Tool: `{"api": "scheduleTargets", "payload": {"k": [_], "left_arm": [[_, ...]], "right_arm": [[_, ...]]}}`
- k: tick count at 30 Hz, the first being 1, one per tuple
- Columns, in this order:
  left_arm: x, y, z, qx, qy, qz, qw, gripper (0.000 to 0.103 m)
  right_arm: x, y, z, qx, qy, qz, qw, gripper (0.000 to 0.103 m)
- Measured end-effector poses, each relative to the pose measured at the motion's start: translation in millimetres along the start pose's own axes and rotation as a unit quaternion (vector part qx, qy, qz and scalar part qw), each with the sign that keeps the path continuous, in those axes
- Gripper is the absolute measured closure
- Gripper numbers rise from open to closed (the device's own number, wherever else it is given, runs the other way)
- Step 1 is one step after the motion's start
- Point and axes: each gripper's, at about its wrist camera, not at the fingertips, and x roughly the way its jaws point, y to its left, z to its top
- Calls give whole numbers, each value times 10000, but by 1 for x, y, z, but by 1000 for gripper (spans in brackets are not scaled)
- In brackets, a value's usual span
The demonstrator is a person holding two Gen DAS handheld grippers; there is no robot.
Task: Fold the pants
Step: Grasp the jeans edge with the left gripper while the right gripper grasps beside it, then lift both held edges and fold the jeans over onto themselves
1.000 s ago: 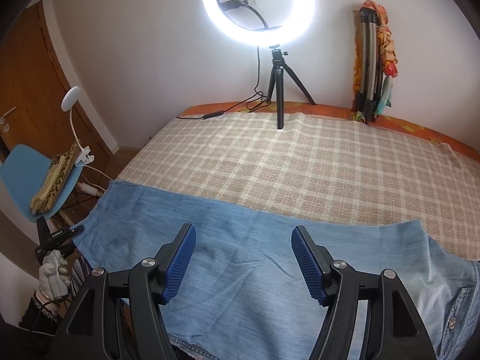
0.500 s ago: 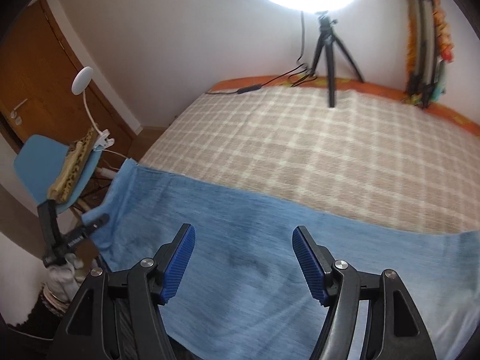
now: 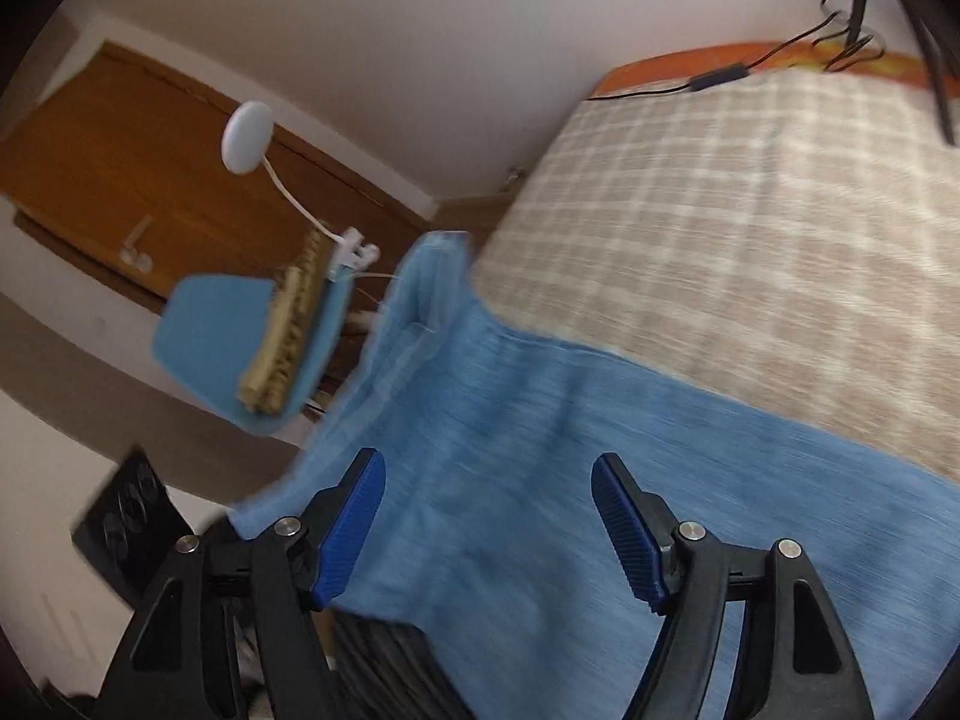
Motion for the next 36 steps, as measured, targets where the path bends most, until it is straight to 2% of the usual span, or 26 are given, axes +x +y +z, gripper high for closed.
{"api": "scheduleTargets", "payload": {"k": [3, 6, 9, 12, 14, 16, 18, 24, 29, 32, 34, 35, 36], "left_arm": [[9, -23, -5, 146, 131, -311, 9993, 91], [20, -44, -12, 341, 260, -462, 9980, 92], [30, -59, -16, 418, 373, -603, 9966, 92], [28, -68, -15, 459, 368, -635, 9962, 92], [33, -63, -10, 381, 339, -622, 9968, 92], [30, -61, -7, 291, 293, -627, 9972, 92], [30, -62, -6, 253, 276, -677, 9970, 92], [35, -82, -5, 453, 383, -668, 9960, 92], [35, -91, -4, 638, 443, -610, 9951, 92], [36, -97, -4, 710, 454, -594, 9947, 92], [36, -100, -3, 741, 445, -608, 9944, 92], [36, -102, -4, 761, 438, -611, 9943, 92], [36, -104, -3, 781, 434, -627, 9940, 92]], "right_arm": [[10, -6, 11, 216, 86, 251, 9994, 18], [13, -17, 17, 221, 159, -330, 9991, 19], [8, -36, 14, 335, 244, -698, 9967, 35], [-6, -57, 12, 631, 222, -976, 9930, 35], [-20, -68, 7, 758, 184, -1093, 9909, 30], [-36, -82, -1, 947, 144, -982, 9905, 26], [-42, -92, -7, 1182, 190, -681, 9905, 25], [-21, -101, -11, 1464, 469, -135, 9880, 25], [-8, -94, -6, 1394, 452, -141, 9891, 29], [-3, -86, -2, 1212, 430, -401, 9909, 44], [1, -80, 1, 1070, 419, -644, 9913, 68], [0, -76, 2, 971, 384, -724, 9919, 71], [-1, -71, 2, 842, 320, -826, 9925, 80]]}}
